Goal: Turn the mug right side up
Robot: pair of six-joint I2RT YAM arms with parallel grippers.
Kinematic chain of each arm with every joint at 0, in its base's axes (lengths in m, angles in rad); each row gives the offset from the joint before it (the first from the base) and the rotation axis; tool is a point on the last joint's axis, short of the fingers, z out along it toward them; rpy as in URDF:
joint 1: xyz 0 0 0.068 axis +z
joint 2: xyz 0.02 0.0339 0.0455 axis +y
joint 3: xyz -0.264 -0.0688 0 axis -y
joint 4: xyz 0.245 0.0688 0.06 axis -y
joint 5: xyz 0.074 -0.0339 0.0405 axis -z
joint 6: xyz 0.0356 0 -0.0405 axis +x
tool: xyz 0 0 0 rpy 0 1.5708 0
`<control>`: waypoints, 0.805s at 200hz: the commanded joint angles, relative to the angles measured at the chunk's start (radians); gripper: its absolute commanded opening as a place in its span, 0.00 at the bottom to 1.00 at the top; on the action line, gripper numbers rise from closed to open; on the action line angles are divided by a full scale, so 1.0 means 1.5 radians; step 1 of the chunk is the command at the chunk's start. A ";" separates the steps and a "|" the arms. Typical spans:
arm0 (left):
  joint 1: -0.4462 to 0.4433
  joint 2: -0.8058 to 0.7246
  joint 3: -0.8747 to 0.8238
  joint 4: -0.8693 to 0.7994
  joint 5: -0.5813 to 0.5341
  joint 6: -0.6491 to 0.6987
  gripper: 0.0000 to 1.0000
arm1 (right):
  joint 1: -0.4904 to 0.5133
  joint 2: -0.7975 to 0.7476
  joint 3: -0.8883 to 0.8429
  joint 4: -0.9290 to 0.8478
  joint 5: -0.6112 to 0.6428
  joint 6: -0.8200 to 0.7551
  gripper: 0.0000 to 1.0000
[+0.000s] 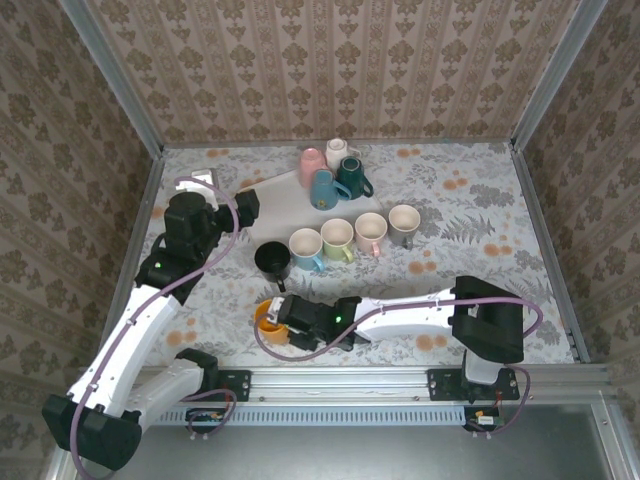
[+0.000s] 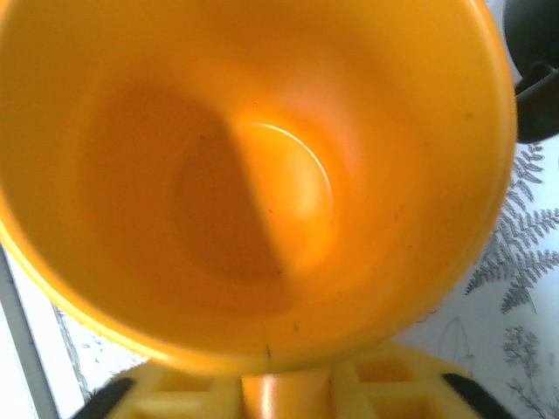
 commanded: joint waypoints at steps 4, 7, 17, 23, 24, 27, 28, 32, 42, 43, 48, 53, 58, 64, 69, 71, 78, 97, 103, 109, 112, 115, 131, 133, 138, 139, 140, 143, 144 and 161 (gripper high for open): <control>0.004 -0.014 -0.007 0.009 -0.005 -0.005 1.00 | -0.006 -0.009 0.011 0.013 0.001 0.000 0.42; 0.004 -0.013 -0.007 0.009 -0.005 -0.005 1.00 | -0.006 -0.013 0.009 0.014 -0.003 -0.002 0.44; 0.004 -0.010 -0.007 0.007 -0.005 -0.006 1.00 | -0.006 -0.026 0.003 0.017 -0.017 -0.007 0.50; 0.005 -0.008 -0.005 0.007 -0.003 -0.007 1.00 | -0.006 -0.035 -0.002 0.019 -0.024 -0.011 0.53; 0.005 -0.008 -0.005 0.007 -0.004 -0.007 1.00 | -0.006 -0.037 -0.002 0.020 -0.024 -0.012 0.54; 0.004 -0.007 -0.005 0.007 -0.003 -0.006 1.00 | -0.006 -0.043 -0.005 0.021 -0.028 -0.013 0.55; 0.004 -0.006 -0.006 0.007 -0.003 -0.007 1.00 | -0.006 -0.045 -0.006 0.022 -0.029 -0.014 0.55; 0.004 -0.006 -0.004 0.005 -0.002 -0.007 1.00 | -0.006 -0.052 -0.008 0.021 -0.032 -0.017 0.58; 0.004 -0.003 -0.003 0.002 -0.002 -0.006 1.00 | -0.006 -0.071 -0.013 0.016 -0.043 -0.026 0.62; 0.004 -0.003 -0.003 0.002 -0.002 -0.006 1.00 | -0.006 -0.073 -0.013 0.015 -0.044 -0.028 0.63; 0.004 -0.002 -0.001 0.001 -0.001 -0.006 1.00 | -0.006 -0.081 -0.014 0.007 -0.048 -0.034 0.65; 0.003 -0.001 -0.001 0.001 -0.001 -0.006 1.00 | -0.007 -0.092 -0.014 -0.001 -0.051 -0.039 0.67; 0.003 -0.001 0.000 0.001 -0.001 -0.007 1.00 | -0.009 -0.106 -0.014 -0.012 -0.055 -0.045 0.68; 0.004 0.000 0.000 0.001 0.000 -0.007 1.00 | -0.014 -0.124 -0.012 -0.024 -0.066 -0.051 0.68; 0.004 0.002 0.000 0.001 0.001 -0.007 1.00 | -0.021 -0.143 -0.012 -0.034 -0.078 -0.055 0.68; 0.004 0.001 0.000 0.000 0.001 -0.008 1.00 | -0.024 -0.151 -0.011 -0.038 -0.084 -0.056 0.69; 0.003 0.003 0.000 0.001 0.003 -0.008 1.00 | -0.041 -0.181 -0.006 -0.053 -0.109 -0.058 0.69; 0.003 0.008 0.003 0.000 0.013 -0.011 1.00 | -0.111 -0.267 0.019 -0.074 -0.194 -0.045 0.67; 0.004 0.011 0.004 0.001 0.014 -0.013 1.00 | -0.143 -0.284 0.029 -0.074 -0.212 -0.032 0.66; 0.004 0.013 0.004 0.001 0.017 -0.014 1.00 | -0.176 -0.295 0.043 -0.073 -0.219 -0.016 0.66; 0.004 0.013 0.005 0.000 0.019 -0.016 1.00 | -0.191 -0.297 0.052 -0.075 -0.220 -0.008 0.66; 0.004 0.014 0.005 0.001 0.020 -0.016 1.00 | -0.209 -0.297 0.063 -0.078 -0.222 -0.001 0.66; 0.004 0.022 0.007 0.001 0.028 -0.021 1.00 | -0.293 -0.269 0.122 -0.097 -0.218 0.022 0.65; 0.004 0.022 0.008 0.000 0.029 -0.023 1.00 | -0.300 -0.263 0.130 -0.099 -0.214 0.024 0.65; 0.004 0.025 0.009 -0.001 0.031 -0.023 1.00 | -0.320 -0.247 0.153 -0.107 -0.203 0.025 0.65; 0.004 0.026 0.009 0.000 0.032 -0.024 1.00 | -0.324 -0.244 0.157 -0.109 -0.201 0.026 0.65; 0.004 0.026 0.009 -0.001 0.033 -0.024 1.00 | -0.328 -0.241 0.161 -0.110 -0.199 0.027 0.65; 0.004 0.027 0.010 -0.002 0.033 -0.025 1.00 | -0.340 -0.231 0.173 -0.115 -0.196 0.029 0.65; 0.004 0.027 0.010 -0.002 0.034 -0.025 1.00 | -0.344 -0.231 0.178 -0.116 -0.195 0.031 0.65; 0.005 0.027 0.007 -0.002 0.037 -0.028 1.00 | -0.402 -0.144 0.254 -0.135 -0.187 0.051 0.65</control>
